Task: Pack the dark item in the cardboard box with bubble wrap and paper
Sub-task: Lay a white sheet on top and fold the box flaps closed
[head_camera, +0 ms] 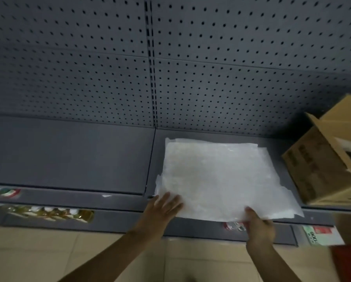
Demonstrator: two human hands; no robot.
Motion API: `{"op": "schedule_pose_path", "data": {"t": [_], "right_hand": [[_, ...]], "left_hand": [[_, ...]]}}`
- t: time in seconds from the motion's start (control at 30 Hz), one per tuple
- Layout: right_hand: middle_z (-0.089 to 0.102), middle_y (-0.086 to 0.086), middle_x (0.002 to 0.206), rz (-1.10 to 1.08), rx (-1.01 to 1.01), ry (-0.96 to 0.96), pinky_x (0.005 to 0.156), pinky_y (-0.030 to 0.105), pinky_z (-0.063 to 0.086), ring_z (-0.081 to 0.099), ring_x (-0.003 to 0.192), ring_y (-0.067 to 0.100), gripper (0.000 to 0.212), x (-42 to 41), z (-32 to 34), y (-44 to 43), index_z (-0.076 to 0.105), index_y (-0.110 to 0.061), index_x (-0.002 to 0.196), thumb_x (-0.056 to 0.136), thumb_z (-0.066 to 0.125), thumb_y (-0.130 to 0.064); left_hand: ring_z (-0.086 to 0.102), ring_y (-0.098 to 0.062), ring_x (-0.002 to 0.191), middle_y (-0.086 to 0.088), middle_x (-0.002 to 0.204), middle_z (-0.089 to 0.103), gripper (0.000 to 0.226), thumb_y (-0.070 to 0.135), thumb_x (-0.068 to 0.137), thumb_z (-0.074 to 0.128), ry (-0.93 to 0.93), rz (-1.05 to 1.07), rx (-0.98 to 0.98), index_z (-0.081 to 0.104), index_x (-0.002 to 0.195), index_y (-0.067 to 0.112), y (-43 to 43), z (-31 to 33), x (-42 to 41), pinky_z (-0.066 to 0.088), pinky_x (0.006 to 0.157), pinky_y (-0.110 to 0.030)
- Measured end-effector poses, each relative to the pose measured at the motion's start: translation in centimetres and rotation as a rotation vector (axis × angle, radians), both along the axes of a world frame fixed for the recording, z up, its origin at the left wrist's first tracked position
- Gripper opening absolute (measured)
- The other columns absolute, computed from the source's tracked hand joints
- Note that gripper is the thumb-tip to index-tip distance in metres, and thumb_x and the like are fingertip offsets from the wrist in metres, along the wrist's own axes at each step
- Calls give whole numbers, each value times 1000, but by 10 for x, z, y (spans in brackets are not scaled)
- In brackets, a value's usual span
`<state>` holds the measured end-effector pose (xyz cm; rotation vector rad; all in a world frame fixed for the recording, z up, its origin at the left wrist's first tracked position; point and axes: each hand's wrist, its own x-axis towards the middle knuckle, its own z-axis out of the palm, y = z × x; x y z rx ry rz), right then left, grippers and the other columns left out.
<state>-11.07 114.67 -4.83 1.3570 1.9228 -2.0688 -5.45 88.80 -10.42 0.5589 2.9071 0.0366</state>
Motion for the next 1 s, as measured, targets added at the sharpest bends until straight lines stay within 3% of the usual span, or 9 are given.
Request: {"op": "schedule_pose_path", "data": {"t": [0.1, 0.27, 0.37, 0.5, 0.63, 0.7, 0.8, 0.9, 1.0], "right_hand": [[59, 7, 102, 120, 356, 224, 55, 17, 39, 56, 89, 21, 32, 19, 26, -24, 54, -5, 120, 88, 59, -4], [63, 3, 100, 625, 788, 539, 76, 31, 50, 61, 93, 21, 19, 29, 24, -36, 50, -28, 101, 83, 56, -31], [53, -13, 130, 1094, 872, 702, 113, 38, 31, 46, 125, 13, 27, 26, 1, -38, 53, -31, 97, 78, 64, -15], [24, -14, 155, 1504, 1110, 579, 118, 56, 7, 12, 146, 20, 44, 33, -17, -38, 55, -45, 109, 68, 66, -35], [44, 0, 140, 825, 587, 487, 106, 37, 36, 37, 135, 25, 55, 62, -13, -51, 50, -44, 114, 66, 78, -39], [51, 1, 115, 362, 3, 111, 94, 39, 43, 46, 122, 32, 45, 67, -5, -69, 50, -37, 105, 70, 79, -39], [43, 13, 134, 296, -771, -365, 104, 54, 36, 39, 130, 33, 75, 66, -7, -84, 36, -26, 137, 74, 67, -53], [50, 9, 139, 316, -834, -251, 110, 53, 32, 46, 128, 29, 56, 64, -11, -102, 44, -21, 134, 84, 66, -31], [57, 13, 128, 251, -566, -150, 82, 47, 55, 54, 116, 36, 46, 64, -26, -112, 46, -14, 129, 87, 63, -5]], "left_hand": [[50, -24, 130, 2, 146, 47, 85, 18, 63, 84, -24, 49, 225, 47, 139, 25, -5, 10, 13, 49, 98, -44], [-7, -8, 146, 11, 160, -1, 60, 6, 99, 39, -36, 73, 515, 20, 150, 29, -16, 18, 23, -1, 117, -26], [33, -9, 137, 1, 150, 40, 65, -4, 83, 59, 89, 126, 563, 42, 137, 27, -20, 24, 28, 32, 108, -21], [66, -18, 91, -2, 116, 65, 48, -12, 75, 53, 178, 489, 659, 61, 112, 16, -38, 28, 25, 54, 76, -27], [66, -24, 83, -3, 111, 62, 44, -19, 79, 47, 217, 730, 671, 65, 103, 13, -60, 40, 19, 57, 71, -36], [64, -21, 90, -4, 109, 63, 42, -18, 81, 46, 220, 755, 694, 65, 104, 11, -62, 43, 16, 55, 80, -36], [62, -18, 90, -6, 105, 64, 41, -21, 81, 47, 221, 744, 739, 65, 104, 8, -55, 51, 9, 55, 85, -37], [63, -19, 87, -8, 107, 65, 42, -22, 75, 54, 290, 612, 702, 67, 101, 8, -40, 64, 7, 53, 81, -30], [62, -22, 95, -9, 116, 66, 42, -20, 73, 59, 340, 492, 638, 67, 103, 9, -32, 77, 1, 48, 90, -30]]}}
